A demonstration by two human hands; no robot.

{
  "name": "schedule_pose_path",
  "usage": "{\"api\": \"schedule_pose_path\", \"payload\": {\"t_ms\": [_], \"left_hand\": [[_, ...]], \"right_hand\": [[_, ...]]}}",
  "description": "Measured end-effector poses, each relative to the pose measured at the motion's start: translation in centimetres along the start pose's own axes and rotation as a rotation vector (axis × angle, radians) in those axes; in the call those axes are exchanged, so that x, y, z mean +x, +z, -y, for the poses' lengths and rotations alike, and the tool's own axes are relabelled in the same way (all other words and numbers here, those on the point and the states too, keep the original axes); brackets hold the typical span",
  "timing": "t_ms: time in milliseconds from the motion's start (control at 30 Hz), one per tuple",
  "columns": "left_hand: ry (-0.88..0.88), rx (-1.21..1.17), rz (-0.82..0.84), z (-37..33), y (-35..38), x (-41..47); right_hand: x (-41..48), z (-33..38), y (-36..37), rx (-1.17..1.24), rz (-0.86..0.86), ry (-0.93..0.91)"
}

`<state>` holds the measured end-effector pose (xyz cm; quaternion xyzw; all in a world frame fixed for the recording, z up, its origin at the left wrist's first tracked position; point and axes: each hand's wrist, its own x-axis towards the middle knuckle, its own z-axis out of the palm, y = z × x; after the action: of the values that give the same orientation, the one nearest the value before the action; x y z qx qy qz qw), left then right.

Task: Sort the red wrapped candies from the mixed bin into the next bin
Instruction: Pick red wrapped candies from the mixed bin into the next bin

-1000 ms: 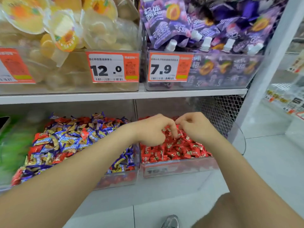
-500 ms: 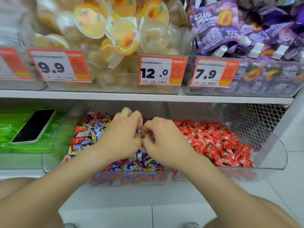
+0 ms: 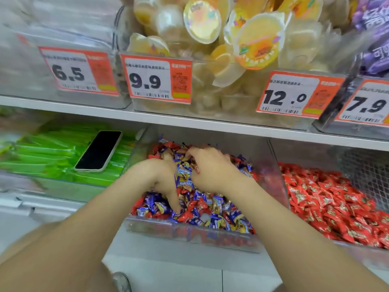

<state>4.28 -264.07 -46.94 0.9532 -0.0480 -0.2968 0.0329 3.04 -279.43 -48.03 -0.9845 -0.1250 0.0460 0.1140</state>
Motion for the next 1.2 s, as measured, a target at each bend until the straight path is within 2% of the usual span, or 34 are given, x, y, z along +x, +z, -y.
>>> {"api": "schedule_pose_path", "payload": {"t_ms": [133, 267, 367, 500, 567, 633, 733, 833, 867, 933, 1000, 1067, 1200], "left_hand": [[-0.033, -0.045, -0.037, -0.2, 1.4, 2.0], [0.156, -0.219, -0.079, -0.2, 2.2, 3.0], [0.332, -0.316, -0.164, -0.9, 2.8, 2.8], [0.56, -0.373, -0.158, -0.7, 1.6, 1.1], [0.626, -0.418, -0.1, -0.1, 1.0, 0.4], [0.675, -0.511, -0.058, 0.4, 0.8, 0.3], [0.678, -0.578, -0.126, 0.5, 1.2, 0.8], [0.656, -0.417, -0.263, 0.5, 2.1, 1.6], [0.639, -0.377, -0.288, 0.6, 2.5, 1.9], [0.613, -0.329, -0.335, 0.7, 3.1, 2.5], [0.606, -0.276, -0.381, 0.9, 3.5, 3.1], [0.604, -0.222, -0.396, 1.3, 3.6, 3.7], [0.571, -0.146, -0.374, 1.8, 3.4, 3.9]], "right_hand": [[1.3, -0.5, 0.3, 0.177, 0.064, 0.038], [1.2, -1.9, -0.5, 0.257, 0.219, -0.018], [0.6, -3.1, -1.4, 0.301, 0.208, -0.019], [-0.6, -5.6, -2.1, 0.097, 0.108, 0.027], [-1.5, -6.7, -2.3, -0.05, 0.145, 0.103], [-2.5, -7.2, -3.0, -0.09, 0.176, 0.124], [-3.5, -7.0, -3.5, -0.038, 0.094, 0.075], [-4.3, -5.8, -3.4, 0.038, -0.111, -0.003], [-4.6, -5.2, -3.2, 0.101, -0.097, -0.045], [-5.3, -4.0, -2.4, 0.138, 0.06, -0.13], [-5.3, -3.2, -1.0, 0.008, 0.14, -0.2], [-4.9, -2.9, 0.0, -0.097, 0.117, -0.231], [-3.8, -3.6, 0.1, -0.01, 0.053, -0.208]]}}
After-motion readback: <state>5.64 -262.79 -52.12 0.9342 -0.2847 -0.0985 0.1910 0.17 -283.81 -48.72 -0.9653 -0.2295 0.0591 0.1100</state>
